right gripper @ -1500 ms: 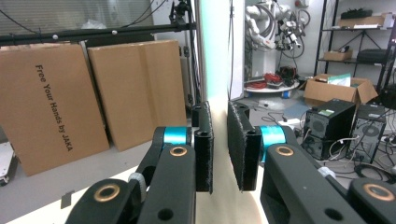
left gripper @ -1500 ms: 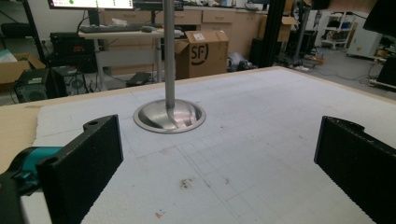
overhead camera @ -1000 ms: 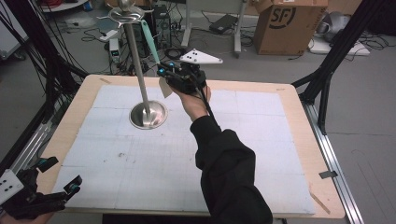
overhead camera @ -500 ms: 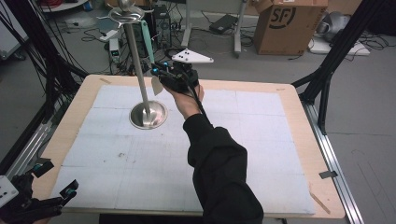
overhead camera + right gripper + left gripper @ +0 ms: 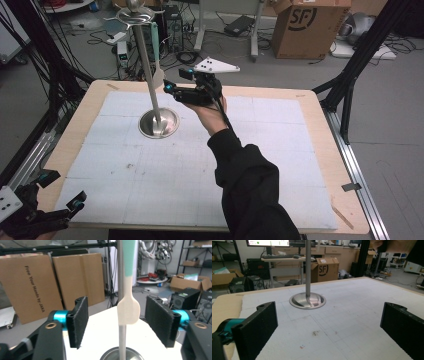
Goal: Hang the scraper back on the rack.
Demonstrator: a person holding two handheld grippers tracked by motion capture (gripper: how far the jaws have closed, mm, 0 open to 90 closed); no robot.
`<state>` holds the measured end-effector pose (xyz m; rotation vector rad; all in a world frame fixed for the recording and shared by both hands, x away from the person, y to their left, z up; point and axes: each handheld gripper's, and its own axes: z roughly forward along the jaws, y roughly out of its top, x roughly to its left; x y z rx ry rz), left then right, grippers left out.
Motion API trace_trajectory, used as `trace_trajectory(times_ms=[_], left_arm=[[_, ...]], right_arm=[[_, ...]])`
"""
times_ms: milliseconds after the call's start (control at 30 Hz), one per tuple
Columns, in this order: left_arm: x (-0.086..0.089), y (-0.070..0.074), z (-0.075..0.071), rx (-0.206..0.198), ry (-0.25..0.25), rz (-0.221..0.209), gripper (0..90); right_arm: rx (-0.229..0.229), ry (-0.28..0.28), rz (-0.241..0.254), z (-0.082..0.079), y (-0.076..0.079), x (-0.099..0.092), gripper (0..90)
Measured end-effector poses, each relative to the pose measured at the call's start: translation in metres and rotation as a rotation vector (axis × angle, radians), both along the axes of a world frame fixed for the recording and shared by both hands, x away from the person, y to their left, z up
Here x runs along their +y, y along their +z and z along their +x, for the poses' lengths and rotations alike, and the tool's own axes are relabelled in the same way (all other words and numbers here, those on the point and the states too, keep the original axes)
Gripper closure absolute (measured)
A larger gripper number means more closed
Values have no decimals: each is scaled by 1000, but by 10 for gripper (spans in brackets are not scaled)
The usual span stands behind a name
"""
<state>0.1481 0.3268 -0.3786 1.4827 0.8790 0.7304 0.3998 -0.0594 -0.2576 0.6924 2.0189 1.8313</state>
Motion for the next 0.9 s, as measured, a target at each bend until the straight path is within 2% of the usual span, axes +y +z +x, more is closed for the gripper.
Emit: trace_trajectory(times_ms=[167,300,367,433,533,700,900], left_arm=[[-4,0,6,3,-19,-3,17],[-7,-1,11,9,-30,-1,17],[-8,-2,13,12,-36,-4,17],[-10,-3,15,13,-44,-5,17],[-13,-3,19,16,-55,-4,17],[-17,-6,27,-1,-76,-18,17],[-21,-13,39,22,-90,-22,17]], right_arm=[[0,15,-40,-8,-11,-11,134],[12,19,-43,-13,-20,-21,10],[22,25,-60,-14,-26,-26,9],[35,7,-91,-15,-33,-32,1],[61,-1,-83,-19,-42,-40,1],[32,17,-78,-41,-58,-56,1],[16,-5,-74,-64,-78,-76,1]])
